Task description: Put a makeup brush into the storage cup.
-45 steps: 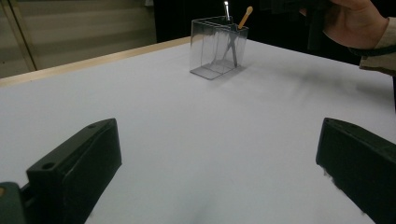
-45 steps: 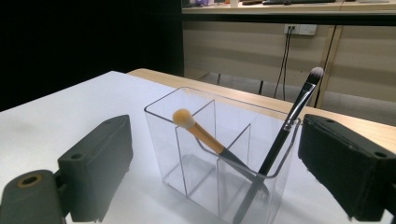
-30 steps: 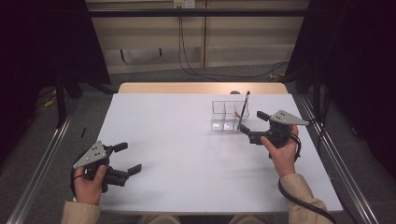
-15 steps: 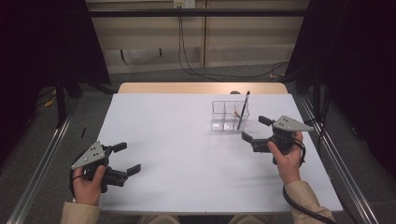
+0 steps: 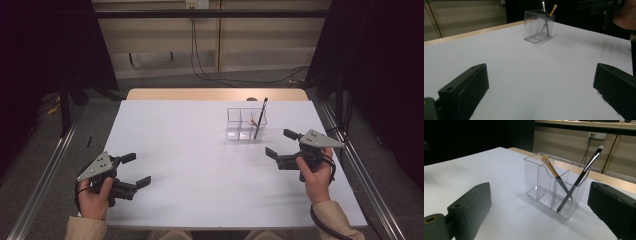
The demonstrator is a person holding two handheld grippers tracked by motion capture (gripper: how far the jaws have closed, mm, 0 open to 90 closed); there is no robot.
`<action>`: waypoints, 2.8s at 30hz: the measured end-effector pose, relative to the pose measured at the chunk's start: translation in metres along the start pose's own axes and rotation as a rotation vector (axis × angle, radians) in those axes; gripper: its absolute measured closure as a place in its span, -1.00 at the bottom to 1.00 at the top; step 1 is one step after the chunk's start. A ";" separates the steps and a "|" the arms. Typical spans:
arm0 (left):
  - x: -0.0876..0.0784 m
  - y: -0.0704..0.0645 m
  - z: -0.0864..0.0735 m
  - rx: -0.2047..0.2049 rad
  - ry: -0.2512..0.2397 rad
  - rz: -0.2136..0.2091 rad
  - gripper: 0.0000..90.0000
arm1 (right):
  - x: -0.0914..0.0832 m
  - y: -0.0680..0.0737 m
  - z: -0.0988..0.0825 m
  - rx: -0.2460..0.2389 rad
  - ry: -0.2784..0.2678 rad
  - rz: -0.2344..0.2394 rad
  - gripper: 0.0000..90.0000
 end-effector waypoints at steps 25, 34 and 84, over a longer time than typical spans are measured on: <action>-0.001 0.001 0.000 0.005 0.000 0.003 -1.00 | -0.026 -0.004 -0.016 -0.009 0.010 -0.003 -0.87; 0.000 0.000 0.000 0.002 -0.001 0.002 -1.00 | -0.034 -0.005 -0.022 -0.008 0.010 -0.013 -0.86; -0.001 0.001 0.002 0.002 -0.009 0.002 -1.00 | -0.069 -0.007 -0.048 0.005 0.038 -0.024 -0.85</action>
Point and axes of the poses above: each handheld gripper's, and its own axes: x roughly forward along the jaws, z roughly out of its top, y roughly to its left, the point moved 6 cm from there along x, roughly forward along the jaws, and after that the axes turned 6 degrees about y, right-handed, at the moved point
